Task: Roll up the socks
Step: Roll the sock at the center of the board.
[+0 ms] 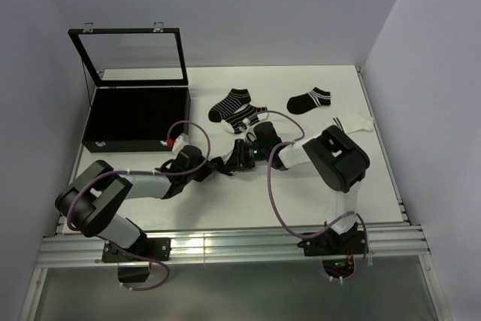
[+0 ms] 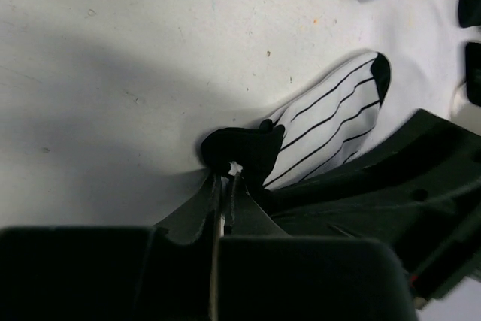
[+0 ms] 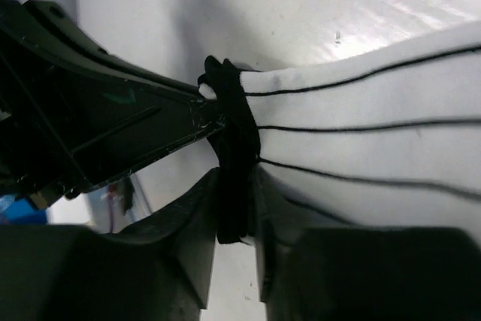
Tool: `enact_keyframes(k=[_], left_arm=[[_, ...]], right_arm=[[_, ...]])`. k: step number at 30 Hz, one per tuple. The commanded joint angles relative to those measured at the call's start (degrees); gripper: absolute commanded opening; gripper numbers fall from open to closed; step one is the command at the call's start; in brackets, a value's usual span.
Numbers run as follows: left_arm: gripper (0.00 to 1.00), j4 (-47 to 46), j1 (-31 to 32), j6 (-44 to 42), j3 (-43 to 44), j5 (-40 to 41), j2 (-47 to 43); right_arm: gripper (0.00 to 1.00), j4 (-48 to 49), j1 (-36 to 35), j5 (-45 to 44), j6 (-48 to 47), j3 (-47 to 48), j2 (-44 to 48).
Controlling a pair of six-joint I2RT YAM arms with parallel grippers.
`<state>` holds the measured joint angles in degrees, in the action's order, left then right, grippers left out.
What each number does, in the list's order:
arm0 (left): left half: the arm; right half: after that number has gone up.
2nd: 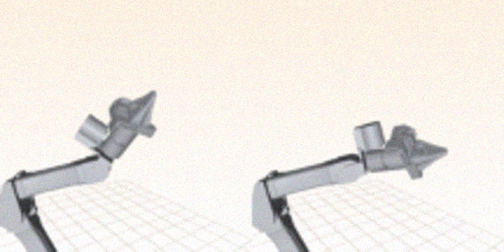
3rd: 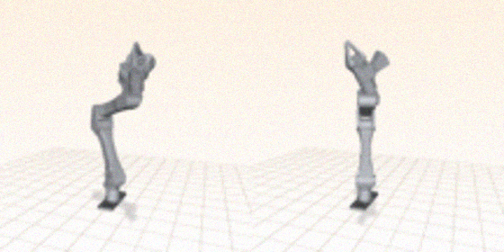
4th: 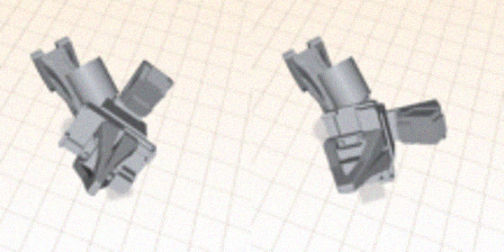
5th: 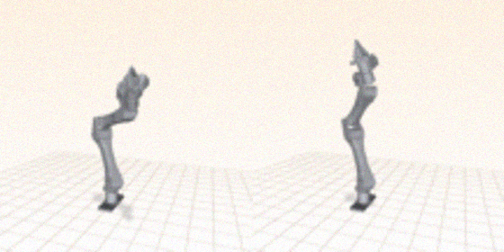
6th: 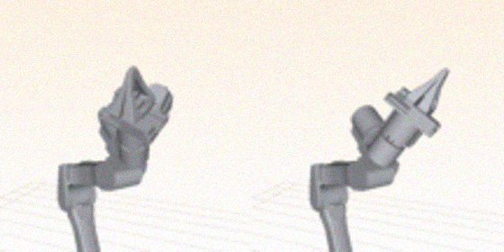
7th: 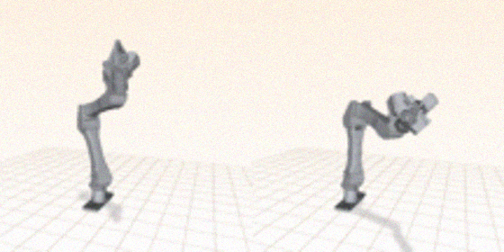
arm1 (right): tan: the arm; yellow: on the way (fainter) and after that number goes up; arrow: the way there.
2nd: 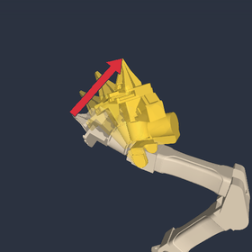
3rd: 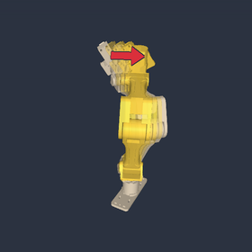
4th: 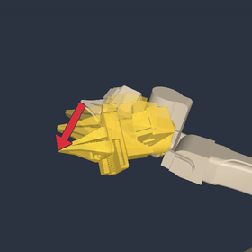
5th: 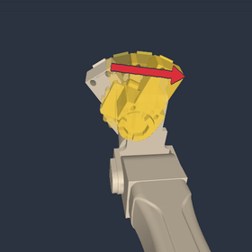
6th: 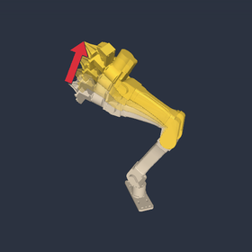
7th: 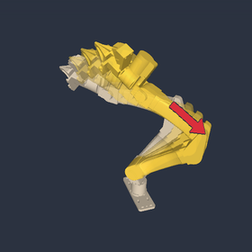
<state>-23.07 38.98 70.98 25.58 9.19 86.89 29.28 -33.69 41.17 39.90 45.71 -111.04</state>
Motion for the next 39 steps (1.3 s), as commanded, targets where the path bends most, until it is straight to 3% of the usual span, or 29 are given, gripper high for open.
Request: enact_keyframes(k=[1, 5, 13, 24, 39], left_arm=[[0.0, 11.63, 0.74, -3.57, 3.32, 4.42, 0.29], [0.0, 20.59, 1.18, -4.27, 8.24, 5.49, 1.26], [0.0, 26.93, 1.36, -3.48, 11.94, 4.08, 1.79], [0.0, 31.42, 1.36, -3.22, 15.55, 1.71, 2.4], [0.0, 32.39, 1.36, -3.92, 16.34, 0.04, 2.4]], right_arm=[[0.34, -10.99, -1.46, -13.71, -8.25, -0.97, 7.32], [0.42, -13.89, -4.61, -26.17, -13.25, -2.64, 16.36], [0.39, -6.44, -14.37, -43.17, -23.46, -8.09, 24.56], [0.32, 8.77, -24.66, -52.32, -35.41, -13.11, 21.75], [0.28, 11.06, -29.15, -59.62, -42.53, -10.12, 13.05]])
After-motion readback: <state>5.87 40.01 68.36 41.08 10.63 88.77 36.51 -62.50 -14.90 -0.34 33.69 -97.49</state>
